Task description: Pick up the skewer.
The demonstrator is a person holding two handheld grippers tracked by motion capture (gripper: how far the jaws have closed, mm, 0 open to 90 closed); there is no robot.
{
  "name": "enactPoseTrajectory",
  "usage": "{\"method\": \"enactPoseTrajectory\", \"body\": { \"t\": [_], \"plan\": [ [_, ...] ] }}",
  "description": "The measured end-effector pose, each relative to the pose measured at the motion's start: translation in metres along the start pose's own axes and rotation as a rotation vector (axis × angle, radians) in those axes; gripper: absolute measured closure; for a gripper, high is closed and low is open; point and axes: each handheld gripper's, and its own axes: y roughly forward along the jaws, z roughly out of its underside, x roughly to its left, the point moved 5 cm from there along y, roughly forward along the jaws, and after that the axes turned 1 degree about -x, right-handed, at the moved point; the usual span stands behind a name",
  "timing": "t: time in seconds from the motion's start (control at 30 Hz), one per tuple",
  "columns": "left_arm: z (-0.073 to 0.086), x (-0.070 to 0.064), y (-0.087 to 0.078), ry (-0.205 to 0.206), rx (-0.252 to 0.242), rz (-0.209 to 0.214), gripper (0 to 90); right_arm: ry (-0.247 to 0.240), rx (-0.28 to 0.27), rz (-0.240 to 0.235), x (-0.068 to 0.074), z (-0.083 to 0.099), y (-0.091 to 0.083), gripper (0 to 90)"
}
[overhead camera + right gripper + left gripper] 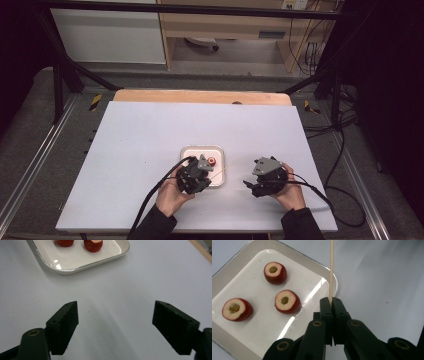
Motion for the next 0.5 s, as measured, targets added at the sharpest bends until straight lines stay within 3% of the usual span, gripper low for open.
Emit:
{"method": "enactPoseTrajectory", "body": {
  "t": [0.07, 0.13, 0.2, 0.33, 0.5],
  "plan": [
    [0.003, 0.001, -0.002, -0.02, -0.024, -0.007, 88.7, 0.065, 0.0, -0.018, 0.0, 0.002, 0.002, 19.4],
    [0.012, 0.002, -0.007, -0.069, -0.092, -0.035, 88.7, 0.128, -0.004, -0.037, -0.001, 0.003, 0.003, 17.7],
    [0.014, 0.003, -0.009, -0.084, -0.117, -0.039, 88.7, 0.166, -0.014, -0.046, -0.001, 0.002, 0.003, 15.9],
    [0.025, 0.004, -0.016, -0.135, -0.204, -0.104, 88.7, 0.242, -0.034, -0.058, -0.003, -0.002, 0.003, 13.4],
    [0.039, 0.005, -0.023, -0.196, -0.281, -0.148, 88.7, 0.32, -0.015, -0.063, -0.007, -0.007, 0.004, 9.2]
  ]
}}
